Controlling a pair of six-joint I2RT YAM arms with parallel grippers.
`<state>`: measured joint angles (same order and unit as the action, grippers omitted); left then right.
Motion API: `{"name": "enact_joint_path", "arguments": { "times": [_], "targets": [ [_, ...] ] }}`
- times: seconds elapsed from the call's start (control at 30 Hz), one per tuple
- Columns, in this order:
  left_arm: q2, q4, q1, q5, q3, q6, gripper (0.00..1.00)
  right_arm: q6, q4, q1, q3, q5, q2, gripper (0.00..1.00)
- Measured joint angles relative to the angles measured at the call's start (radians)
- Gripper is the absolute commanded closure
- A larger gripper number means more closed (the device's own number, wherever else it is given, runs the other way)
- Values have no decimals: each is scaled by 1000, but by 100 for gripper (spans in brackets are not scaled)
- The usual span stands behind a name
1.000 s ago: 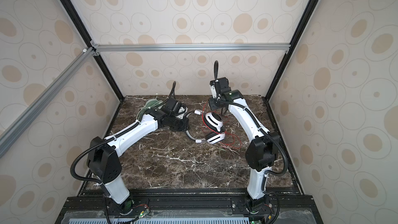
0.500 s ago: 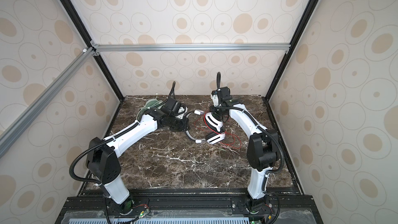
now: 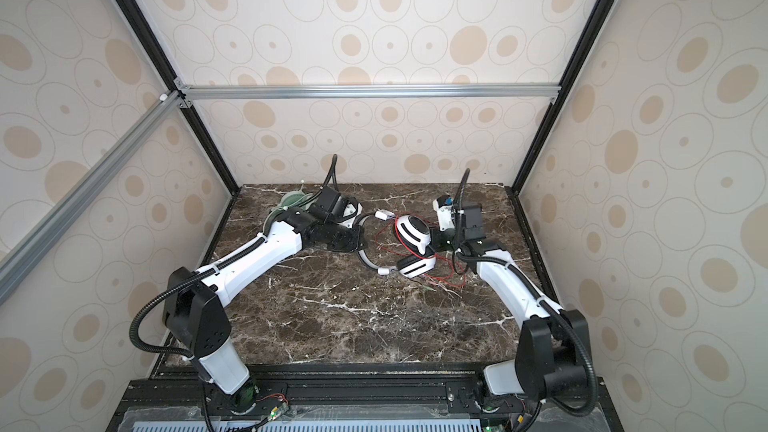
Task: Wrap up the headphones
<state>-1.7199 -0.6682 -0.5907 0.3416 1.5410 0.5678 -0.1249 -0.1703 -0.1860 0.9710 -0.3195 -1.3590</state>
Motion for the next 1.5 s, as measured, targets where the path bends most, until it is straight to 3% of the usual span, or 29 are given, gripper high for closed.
{"name": "enact_joint_path", "arguments": {
  "times": [0.27,0.53,0.8,1.17,1.5],
  "targets": [
    [26,11,41,-22,-13,8,100,-119,259,3,-296,-29,99,43],
    [26,22,74,-29,-30,19,100,-265,494,2,-362,-113,-28,46],
    [74,25,101,-29,-34,21,100,-297,663,-24,-344,-164,-213,45],
    [122,47,155,14,-45,39,100,-317,764,-34,-219,-151,-373,48],
    [122,48,169,35,-51,45,100,-365,848,-96,-115,-140,-487,66]
  ]
}}
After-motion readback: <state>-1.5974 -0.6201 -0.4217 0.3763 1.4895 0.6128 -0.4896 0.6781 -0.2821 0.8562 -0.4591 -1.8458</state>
